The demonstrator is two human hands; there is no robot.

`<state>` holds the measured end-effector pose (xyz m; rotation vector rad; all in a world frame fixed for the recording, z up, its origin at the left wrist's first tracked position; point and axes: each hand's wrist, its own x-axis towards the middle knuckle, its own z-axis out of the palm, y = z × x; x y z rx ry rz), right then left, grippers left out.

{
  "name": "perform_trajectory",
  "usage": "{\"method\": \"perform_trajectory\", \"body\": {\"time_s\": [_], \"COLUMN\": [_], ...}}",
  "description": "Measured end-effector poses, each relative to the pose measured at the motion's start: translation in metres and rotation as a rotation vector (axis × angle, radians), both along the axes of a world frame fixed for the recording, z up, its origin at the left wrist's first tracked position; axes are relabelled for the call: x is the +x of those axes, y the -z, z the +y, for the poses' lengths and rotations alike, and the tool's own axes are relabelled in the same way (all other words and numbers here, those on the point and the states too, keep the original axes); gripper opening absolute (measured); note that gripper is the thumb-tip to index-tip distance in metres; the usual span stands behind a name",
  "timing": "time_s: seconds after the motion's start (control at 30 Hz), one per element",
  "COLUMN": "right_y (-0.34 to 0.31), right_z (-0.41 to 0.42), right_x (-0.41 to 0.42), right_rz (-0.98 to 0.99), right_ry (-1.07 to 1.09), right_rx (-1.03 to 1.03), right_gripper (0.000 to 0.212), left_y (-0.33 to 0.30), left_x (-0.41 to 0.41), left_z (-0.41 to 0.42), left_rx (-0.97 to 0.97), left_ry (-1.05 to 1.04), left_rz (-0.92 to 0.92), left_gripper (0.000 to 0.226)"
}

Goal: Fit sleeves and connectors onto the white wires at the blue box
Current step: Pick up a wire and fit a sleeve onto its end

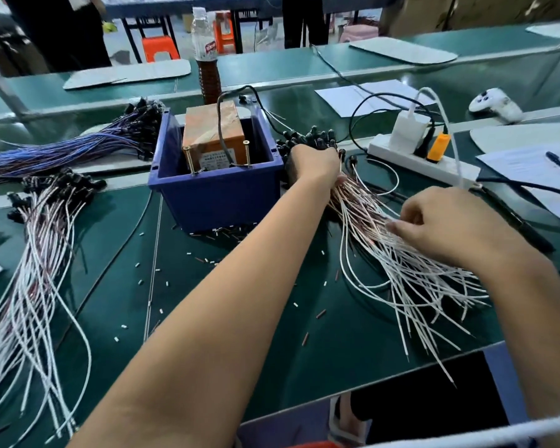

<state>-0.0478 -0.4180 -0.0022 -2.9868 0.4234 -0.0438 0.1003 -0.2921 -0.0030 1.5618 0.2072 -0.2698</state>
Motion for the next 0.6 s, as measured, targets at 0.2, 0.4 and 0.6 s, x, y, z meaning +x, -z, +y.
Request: {"method": "perform_trajectory", "body": {"time_s": [0.2,0.4,0.6], "right_y": [-0.001,0.001,0.015], "right_z": [0.002,0.046,0.109], "right_x": [-0.001,0.013,0.031], "right_rz": [-0.254,-0.527,-0.439], "right_ry": [0.086,-0.046,-0.212], "right_rx": [0.067,0.245,0.413], "right_gripper": [0.028,0.022,0.022], "left_y": [0.018,0.019,0.01], "left_x": [-0.012,-0.049,-0.064], "left_z": [0.01,0.059,0.161], "left_rx": [0.384,0.512,0.589], "left_ry": [0.047,0.385,0.769], "left_rz": [-0.258,-0.314,-0.038], "left_gripper": [0.012,0.02,0.03]}}
